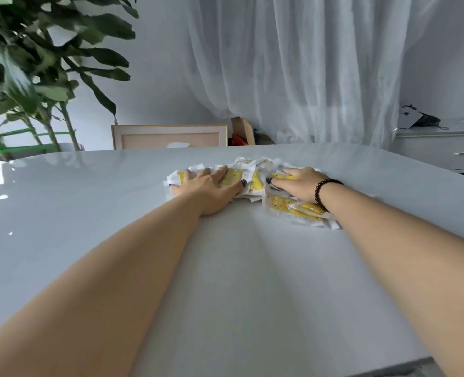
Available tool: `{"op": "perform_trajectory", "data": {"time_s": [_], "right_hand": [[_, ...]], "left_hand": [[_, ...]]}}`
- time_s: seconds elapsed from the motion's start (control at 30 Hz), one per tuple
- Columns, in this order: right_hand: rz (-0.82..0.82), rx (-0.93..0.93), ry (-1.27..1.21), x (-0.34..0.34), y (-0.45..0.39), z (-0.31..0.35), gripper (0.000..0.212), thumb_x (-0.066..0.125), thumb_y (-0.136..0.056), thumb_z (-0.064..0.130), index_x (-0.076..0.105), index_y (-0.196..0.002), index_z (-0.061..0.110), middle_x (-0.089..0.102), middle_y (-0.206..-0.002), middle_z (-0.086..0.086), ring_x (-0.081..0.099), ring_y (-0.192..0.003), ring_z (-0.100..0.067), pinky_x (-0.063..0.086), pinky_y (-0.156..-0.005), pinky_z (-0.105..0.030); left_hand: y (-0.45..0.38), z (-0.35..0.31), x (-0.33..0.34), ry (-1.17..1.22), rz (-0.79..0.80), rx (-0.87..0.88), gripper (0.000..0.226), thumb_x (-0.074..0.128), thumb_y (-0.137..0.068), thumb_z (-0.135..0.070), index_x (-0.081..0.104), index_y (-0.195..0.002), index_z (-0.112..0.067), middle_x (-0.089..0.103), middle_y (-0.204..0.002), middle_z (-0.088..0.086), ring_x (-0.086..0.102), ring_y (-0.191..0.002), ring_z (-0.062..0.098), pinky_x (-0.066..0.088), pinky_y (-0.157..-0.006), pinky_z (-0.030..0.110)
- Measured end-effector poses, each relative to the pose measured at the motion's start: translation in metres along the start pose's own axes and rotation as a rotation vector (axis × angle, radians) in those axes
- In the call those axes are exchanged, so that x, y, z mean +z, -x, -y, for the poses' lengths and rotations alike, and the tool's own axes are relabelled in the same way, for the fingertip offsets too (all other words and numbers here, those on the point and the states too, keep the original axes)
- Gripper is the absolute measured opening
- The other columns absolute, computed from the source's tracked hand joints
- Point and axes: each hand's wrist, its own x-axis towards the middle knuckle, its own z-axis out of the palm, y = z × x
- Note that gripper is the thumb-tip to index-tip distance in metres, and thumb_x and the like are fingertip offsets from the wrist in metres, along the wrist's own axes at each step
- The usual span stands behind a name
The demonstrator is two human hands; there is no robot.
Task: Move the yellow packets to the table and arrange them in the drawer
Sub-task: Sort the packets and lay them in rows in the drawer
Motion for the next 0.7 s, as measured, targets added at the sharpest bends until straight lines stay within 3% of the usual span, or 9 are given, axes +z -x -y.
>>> {"op": "perform_trajectory", "data": {"time_s": [0.13, 0.3, 0.53, 0.63, 0.7], "right_hand": [[-0.001, -0.105, -0.013, 0.006, 0.022, 0.016, 0.089, 0.036, -0.053, 0.082, 0.039, -0.136, 0.050, 0.043, -0.146, 0.004, 0.045, -0.127, -0.025, 0.040, -0.104, -0.040], [0.020, -0.138, 0.081, 0.013, 0.064, 0.038, 0.086, 0.031, -0.057, 0.078, 0.034, -0.138, 0.050, 0.027, -0.154, 0.006, 0.033, -0.136, -0.029, 0.031, -0.107, -0.049], [0.052, -0.153, 0.049, 0.029, 0.125, 0.066, 0.070, 0.025, -0.069, 0.067, 0.046, -0.129, 0.037, 0.033, -0.147, 0.003, 0.031, -0.132, -0.031, 0.027, -0.105, -0.053], [0.107, -0.124, -0.022, 0.031, 0.133, 0.078, 0.066, 0.019, -0.073, 0.061, 0.049, -0.126, 0.035, 0.033, -0.148, 0.006, 0.028, -0.135, -0.031, 0.024, -0.107, -0.055], [0.066, -0.115, -0.191, 0.032, 0.129, 0.080, 0.061, 0.020, -0.072, 0.056, 0.056, -0.118, 0.038, 0.043, -0.141, 0.002, 0.033, -0.132, -0.030, 0.025, -0.106, -0.053]], "left_hand": [[0.022, 0.005, -0.010, 0.002, 0.010, 0.071, 0.095, 0.012, -0.057, -0.088, 0.018, -0.145, -0.053, 0.023, -0.157, -0.013, 0.012, -0.145, 0.027, 0.014, -0.114, 0.054], [0.070, 0.019, -0.022, -0.013, 0.036, 0.098, 0.084, 0.015, -0.068, -0.080, 0.011, -0.147, -0.051, 0.019, -0.158, -0.015, 0.007, -0.147, 0.026, 0.013, -0.116, 0.049], [0.142, 0.042, -0.036, -0.002, 0.034, 0.070, 0.083, 0.016, -0.071, -0.077, 0.010, -0.148, -0.049, 0.016, -0.159, -0.014, 0.001, -0.148, 0.024, 0.009, -0.117, 0.045], [0.155, 0.050, -0.040, 0.049, 0.014, 0.062, 0.086, 0.019, -0.068, -0.081, 0.017, -0.148, -0.049, 0.021, -0.157, -0.012, 0.006, -0.147, 0.022, 0.010, -0.118, 0.046], [0.156, 0.057, -0.039, 0.197, -0.052, 0.088, 0.086, 0.023, -0.064, -0.081, 0.034, -0.141, -0.047, 0.031, -0.150, -0.008, 0.017, -0.143, 0.022, 0.017, -0.116, 0.046]]}}
